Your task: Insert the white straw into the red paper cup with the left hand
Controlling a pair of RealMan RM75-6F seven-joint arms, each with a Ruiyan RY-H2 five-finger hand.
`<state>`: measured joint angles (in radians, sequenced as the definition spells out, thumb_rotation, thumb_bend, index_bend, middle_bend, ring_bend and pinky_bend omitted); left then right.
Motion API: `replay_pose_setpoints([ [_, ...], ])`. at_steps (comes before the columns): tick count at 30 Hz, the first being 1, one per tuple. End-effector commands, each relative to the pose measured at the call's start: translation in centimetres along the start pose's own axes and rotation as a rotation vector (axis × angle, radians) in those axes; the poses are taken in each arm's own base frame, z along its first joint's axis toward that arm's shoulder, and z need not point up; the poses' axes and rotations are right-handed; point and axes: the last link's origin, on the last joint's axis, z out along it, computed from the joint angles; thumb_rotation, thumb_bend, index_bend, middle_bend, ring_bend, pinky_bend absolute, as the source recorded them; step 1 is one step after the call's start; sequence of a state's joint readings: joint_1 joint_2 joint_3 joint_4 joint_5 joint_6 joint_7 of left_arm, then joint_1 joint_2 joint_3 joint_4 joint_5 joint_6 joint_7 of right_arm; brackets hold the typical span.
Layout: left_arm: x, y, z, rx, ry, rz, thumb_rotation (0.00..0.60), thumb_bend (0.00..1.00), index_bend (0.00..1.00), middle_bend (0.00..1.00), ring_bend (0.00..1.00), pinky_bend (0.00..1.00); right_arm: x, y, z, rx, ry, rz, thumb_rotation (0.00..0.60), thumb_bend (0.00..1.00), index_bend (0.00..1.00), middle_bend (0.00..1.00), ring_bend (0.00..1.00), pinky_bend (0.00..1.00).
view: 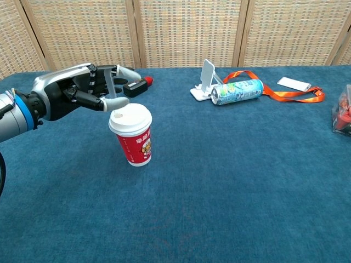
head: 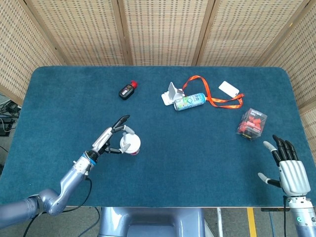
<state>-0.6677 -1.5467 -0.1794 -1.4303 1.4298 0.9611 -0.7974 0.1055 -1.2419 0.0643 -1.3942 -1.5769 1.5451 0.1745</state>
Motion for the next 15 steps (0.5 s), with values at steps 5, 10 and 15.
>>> replay_pose_setpoints([
  [5, 0.5, 0.1, -0.2, -0.013, 0.009, 0.009, 0.6, 0.2, 0.0, 0.0, 0.0, 0.0, -0.1, -0.1, 0.0, 0.004, -0.001, 0.0, 0.6, 0.06, 0.19, 0.0, 0.0, 0.0],
  [10, 1.2, 0.7, -0.5, -0.039, 0.032, 0.02, 0.6, 0.21, 0.0, 0.0, 0.0, 0.0, -0.1, -0.2, 0.0, 0.006, 0.001, 0.001, 0.6, 0.06, 0.19, 0.0, 0.0, 0.0],
  [15, 4.4, 2.7, -1.8, -0.124, 0.174, 0.213, 0.6, 0.21, 0.0, 0.0, 0.0, 0.0, 0.0, -0.3, -0.1, 0.01, 0.007, -0.005, 0.6, 0.06, 0.19, 0.0, 0.0, 0.0],
])
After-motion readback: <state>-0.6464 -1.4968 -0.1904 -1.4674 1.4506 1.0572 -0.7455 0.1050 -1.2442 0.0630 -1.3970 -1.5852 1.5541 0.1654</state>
